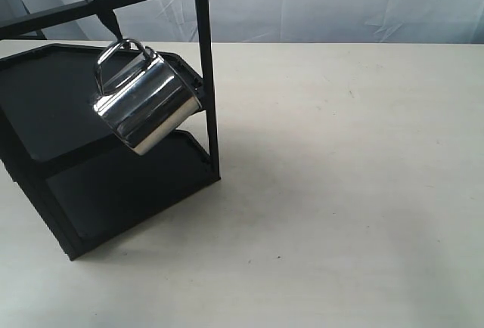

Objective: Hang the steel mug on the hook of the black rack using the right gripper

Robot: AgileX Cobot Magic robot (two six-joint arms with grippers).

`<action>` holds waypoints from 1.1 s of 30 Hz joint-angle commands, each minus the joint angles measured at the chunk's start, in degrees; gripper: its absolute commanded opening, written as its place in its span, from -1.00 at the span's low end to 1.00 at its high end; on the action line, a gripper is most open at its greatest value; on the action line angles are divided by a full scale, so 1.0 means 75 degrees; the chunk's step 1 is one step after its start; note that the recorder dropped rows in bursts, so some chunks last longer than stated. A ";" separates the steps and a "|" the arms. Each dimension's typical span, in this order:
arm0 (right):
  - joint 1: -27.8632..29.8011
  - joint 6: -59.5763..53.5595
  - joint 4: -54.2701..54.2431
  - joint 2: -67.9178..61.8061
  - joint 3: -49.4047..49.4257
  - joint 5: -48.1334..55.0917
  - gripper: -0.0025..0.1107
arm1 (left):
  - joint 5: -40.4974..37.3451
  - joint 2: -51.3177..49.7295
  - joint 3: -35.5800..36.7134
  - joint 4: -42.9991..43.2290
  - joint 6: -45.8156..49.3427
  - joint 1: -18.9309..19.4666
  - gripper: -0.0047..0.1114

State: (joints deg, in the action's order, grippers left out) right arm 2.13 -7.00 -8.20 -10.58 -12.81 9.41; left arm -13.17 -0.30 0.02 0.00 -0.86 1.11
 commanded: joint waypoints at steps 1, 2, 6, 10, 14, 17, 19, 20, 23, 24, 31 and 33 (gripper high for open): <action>0.0071 0.0230 0.0232 0.0015 0.0765 -0.0032 -0.96 | -0.0008 0.0041 -0.0003 0.0000 -0.0013 -0.0009 -0.89; 0.0071 0.0416 0.0332 0.0015 0.0861 0.0005 -0.96 | -0.0008 0.0041 -0.0003 0.0000 -0.0013 -0.0009 -0.89; 0.0071 0.1668 0.1000 0.0068 0.1227 0.0225 -0.96 | -0.0008 0.0041 -0.0003 0.0000 -0.0013 -0.0009 -0.89; 0.0057 0.1834 0.1000 0.0355 0.1575 0.0566 -0.96 | -0.0008 0.0041 -0.0003 0.0000 -0.0013 -0.0009 -0.89; 0.0057 0.1834 0.1000 0.0666 0.1707 0.0709 -0.96 | -0.0008 0.0041 -0.0003 0.0000 -0.0013 -0.0009 -0.89; 0.0057 0.1764 0.1030 0.0809 0.1707 0.1065 -0.96 | -0.0008 0.0041 -0.0003 0.0000 -0.0013 -0.0009 -0.89; 0.0057 0.1707 0.1094 0.0840 0.1707 0.1064 -0.96 | -0.0008 0.0041 -0.0003 0.0000 -0.0013 -0.0009 -0.89; 0.0057 0.1707 0.1094 0.0840 0.1707 0.1064 -0.96 | -0.0008 0.0041 -0.0003 0.0000 -0.0013 -0.0009 -0.89; 0.0057 0.1707 0.1094 0.0840 0.1707 0.1064 -0.96 | -0.0008 0.0041 -0.0003 0.0000 -0.0013 -0.0009 -0.89; 0.0057 0.1707 0.1094 0.0840 0.1707 0.1064 -0.96 | -0.0008 0.0041 -0.0003 0.0000 -0.0013 -0.0009 -0.89; 0.0057 0.1720 0.1050 0.0840 0.1707 0.1064 -0.96 | -0.0008 0.0041 -0.0003 0.0000 -0.0013 -0.0009 -0.89; 0.0057 0.1722 0.1037 0.0840 0.1707 0.1064 -0.96 | -0.0008 0.0041 -0.0003 0.0000 -0.0013 -0.0009 -0.89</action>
State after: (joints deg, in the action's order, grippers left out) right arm 2.36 6.15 -0.60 -4.59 -0.18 17.56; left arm -13.17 -0.30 0.02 0.00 -0.86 1.11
